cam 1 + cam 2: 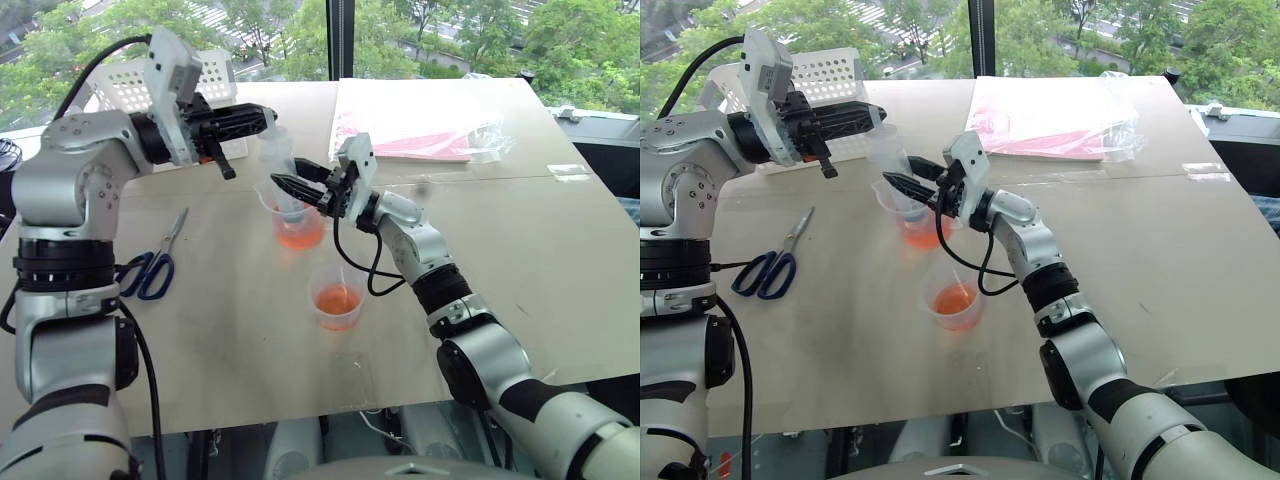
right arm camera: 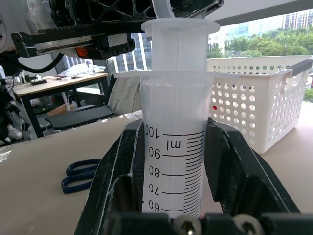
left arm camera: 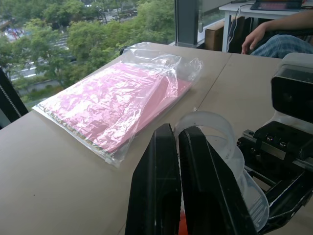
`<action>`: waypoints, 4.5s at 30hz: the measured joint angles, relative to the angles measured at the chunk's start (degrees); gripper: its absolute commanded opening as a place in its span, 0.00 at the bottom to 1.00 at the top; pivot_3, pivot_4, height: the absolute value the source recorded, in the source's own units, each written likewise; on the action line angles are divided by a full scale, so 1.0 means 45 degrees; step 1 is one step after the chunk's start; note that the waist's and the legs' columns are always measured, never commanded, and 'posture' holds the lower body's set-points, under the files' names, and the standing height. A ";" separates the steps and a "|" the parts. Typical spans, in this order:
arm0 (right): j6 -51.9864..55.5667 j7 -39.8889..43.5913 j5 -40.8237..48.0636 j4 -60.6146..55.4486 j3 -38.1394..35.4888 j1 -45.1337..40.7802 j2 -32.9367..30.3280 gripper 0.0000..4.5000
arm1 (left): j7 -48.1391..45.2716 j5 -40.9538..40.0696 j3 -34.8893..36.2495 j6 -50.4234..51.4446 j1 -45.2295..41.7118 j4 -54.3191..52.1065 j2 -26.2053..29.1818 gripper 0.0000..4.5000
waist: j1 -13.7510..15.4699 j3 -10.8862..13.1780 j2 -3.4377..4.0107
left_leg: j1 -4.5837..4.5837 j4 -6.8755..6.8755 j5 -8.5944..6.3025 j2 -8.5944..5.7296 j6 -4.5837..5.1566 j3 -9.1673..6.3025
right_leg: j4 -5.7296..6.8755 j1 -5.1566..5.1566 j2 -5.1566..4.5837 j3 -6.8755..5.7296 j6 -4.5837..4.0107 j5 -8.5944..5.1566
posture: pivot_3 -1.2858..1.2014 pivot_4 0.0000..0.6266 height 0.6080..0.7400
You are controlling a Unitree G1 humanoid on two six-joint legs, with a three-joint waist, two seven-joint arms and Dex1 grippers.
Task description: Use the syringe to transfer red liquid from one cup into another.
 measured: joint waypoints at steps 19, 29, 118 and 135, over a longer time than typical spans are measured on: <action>0.0189 -0.0170 0.0251 0.0892 -0.0507 -0.1456 0.0117 0.30 | 0.1379 -0.1496 0.3496 0.1956 0.2637 -0.2104 0.0560 0.81 | -0.0126 0.0002 0.0000 | 0.0001 -0.0004 0.0000 0.0013 -0.0001 -0.0035 | 0.0002 -0.0006 -0.0003 0.0011 0.0000 0.0000 | 0.52 0.24 1.00; 0.0639 -0.0455 0.0923 0.0858 -0.1792 -0.2331 0.0059 0.30 | 0.4083 -0.4159 0.7296 0.4201 0.6010 -0.6000 -0.0413 0.83 | 0.0052 -0.0001 -0.0007 | 0.0008 -0.0001 0.0000 -0.0009 -0.0002 -0.0107 | 0.0007 0.0014 -0.0037 -0.0024 -0.0003 0.0004 | 0.52 0.24 1.00; 0.5678 0.2452 0.3589 -1.0537 0.1268 0.5937 -0.4850 0.29 | 0.0560 -0.4092 -0.0042 0.2024 0.4101 -0.7684 0.0603 0.00 | 0.0374 0.0011 -0.0004 | 0.0020 0.0017 0.0022 0.0002 -0.0026 -0.0058 | -0.0019 0.0043 0.0020 -0.0034 -0.0024 -0.0009 | 0.52 0.24 1.00; 0.6520 0.1799 0.4424 -1.1489 0.0816 0.5624 -0.4827 0.29 | 0.0922 -0.5141 0.1294 0.1856 0.4623 -0.7848 0.0009 0.24 | 0.0350 0.0010 -0.0007 | 0.0019 0.0019 0.0022 0.0005 -0.0025 -0.0068 | -0.0016 0.0043 0.0018 -0.0038 -0.0023 -0.0009 | 0.52 0.24 1.00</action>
